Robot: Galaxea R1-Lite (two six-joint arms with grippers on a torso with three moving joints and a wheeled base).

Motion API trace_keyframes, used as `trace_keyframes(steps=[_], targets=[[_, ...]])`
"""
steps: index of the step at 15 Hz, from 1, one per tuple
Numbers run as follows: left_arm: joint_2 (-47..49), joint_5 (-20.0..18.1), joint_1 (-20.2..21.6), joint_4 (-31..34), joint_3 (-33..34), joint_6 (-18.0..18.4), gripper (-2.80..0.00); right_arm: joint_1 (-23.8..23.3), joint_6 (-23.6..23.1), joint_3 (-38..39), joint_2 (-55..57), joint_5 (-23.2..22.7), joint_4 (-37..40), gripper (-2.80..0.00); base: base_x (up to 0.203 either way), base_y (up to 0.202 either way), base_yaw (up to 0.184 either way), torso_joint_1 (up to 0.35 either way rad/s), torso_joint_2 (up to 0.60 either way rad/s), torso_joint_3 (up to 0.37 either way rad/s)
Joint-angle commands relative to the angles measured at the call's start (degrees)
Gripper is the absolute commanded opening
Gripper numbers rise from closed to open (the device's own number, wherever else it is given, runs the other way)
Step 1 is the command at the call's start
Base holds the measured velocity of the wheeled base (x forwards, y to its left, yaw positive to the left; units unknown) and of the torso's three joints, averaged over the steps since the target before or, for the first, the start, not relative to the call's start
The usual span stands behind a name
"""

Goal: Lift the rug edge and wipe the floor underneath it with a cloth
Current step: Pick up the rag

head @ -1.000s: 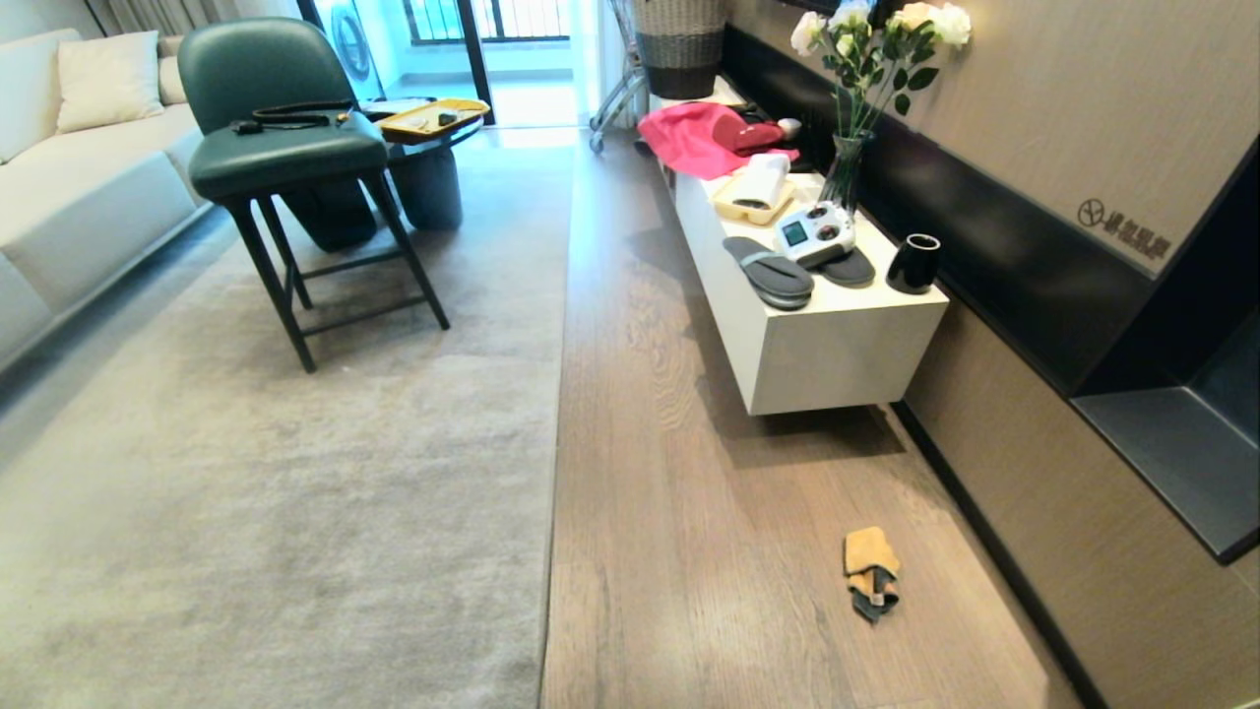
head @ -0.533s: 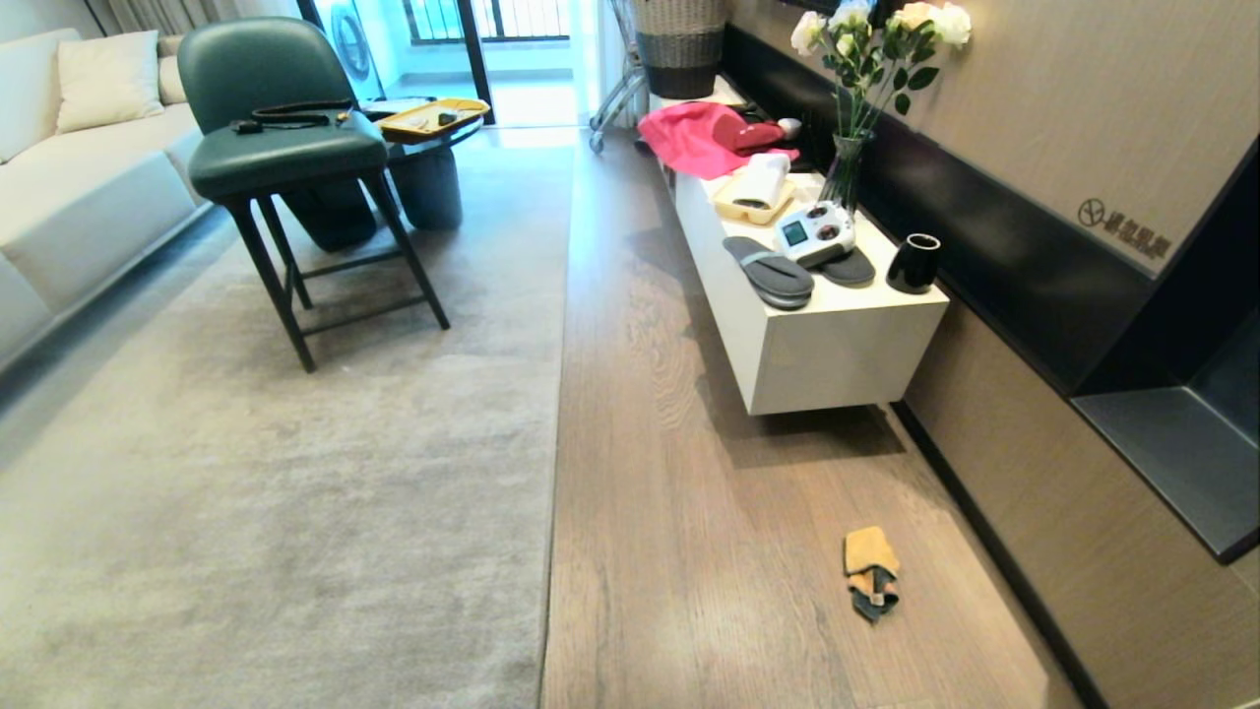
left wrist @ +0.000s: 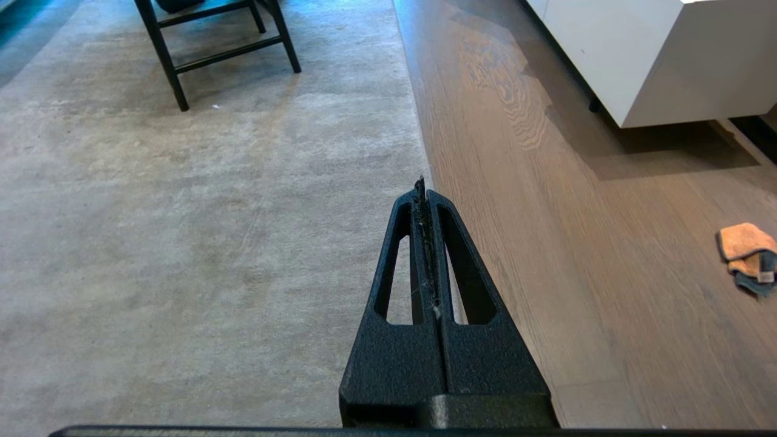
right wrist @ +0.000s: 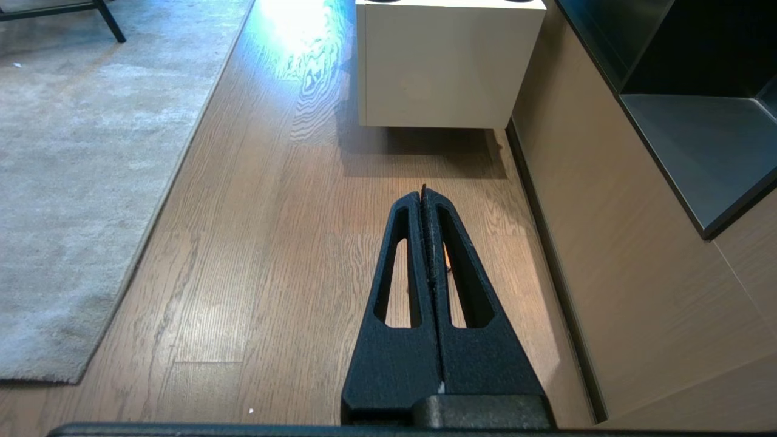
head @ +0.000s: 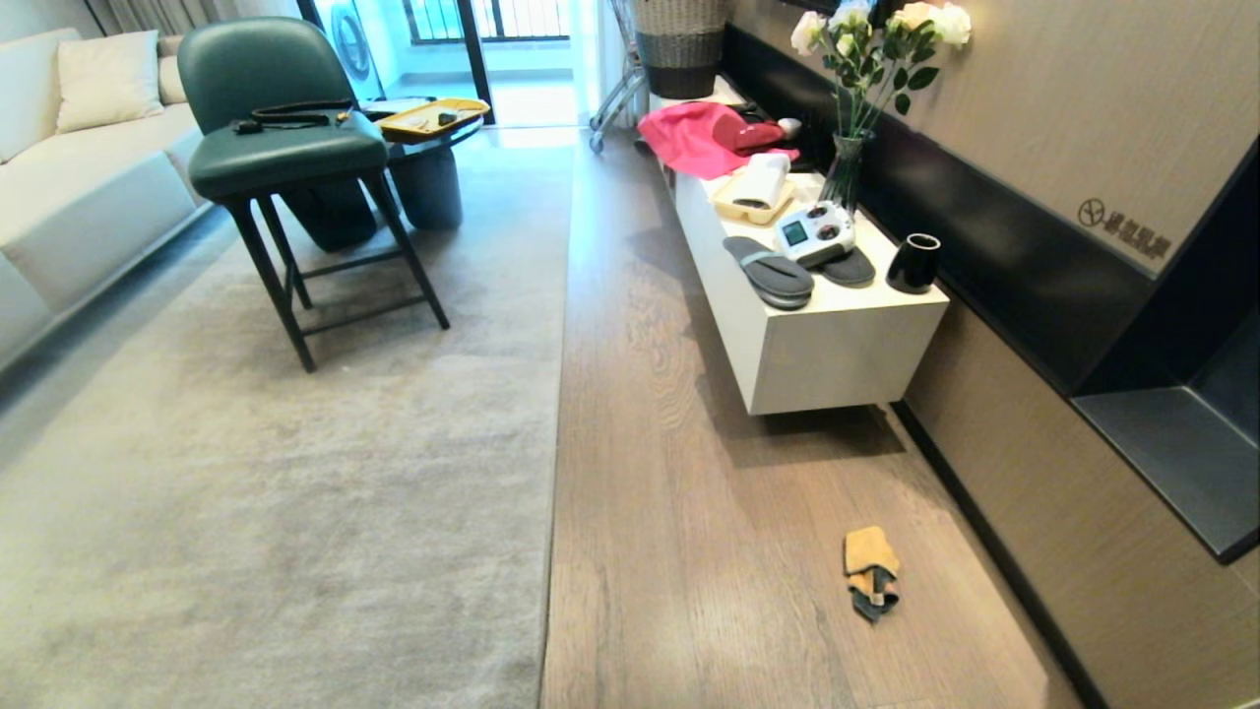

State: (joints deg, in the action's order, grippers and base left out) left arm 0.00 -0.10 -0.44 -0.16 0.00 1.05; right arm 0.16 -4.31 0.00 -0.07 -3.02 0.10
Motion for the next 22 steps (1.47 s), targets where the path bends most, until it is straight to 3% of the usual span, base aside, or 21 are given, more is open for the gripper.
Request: trace_keyframes(steps=[1,22], targets=[[0.00,0.01,0.00,-0.02,0.00,-0.05,-2.80,0.02,0.00,0.00,0.07,-0.05,0.04,-2.80,0.000,0.000,0.000,0.000,0.00,0.000],[0.00,-0.08,0.00,-0.02,0.00,-0.33,-2.80,0.02,0.00,0.00,0.07,-0.05,-0.01,-2.80,0.000,0.000,0.000,0.000,0.00,0.000]])
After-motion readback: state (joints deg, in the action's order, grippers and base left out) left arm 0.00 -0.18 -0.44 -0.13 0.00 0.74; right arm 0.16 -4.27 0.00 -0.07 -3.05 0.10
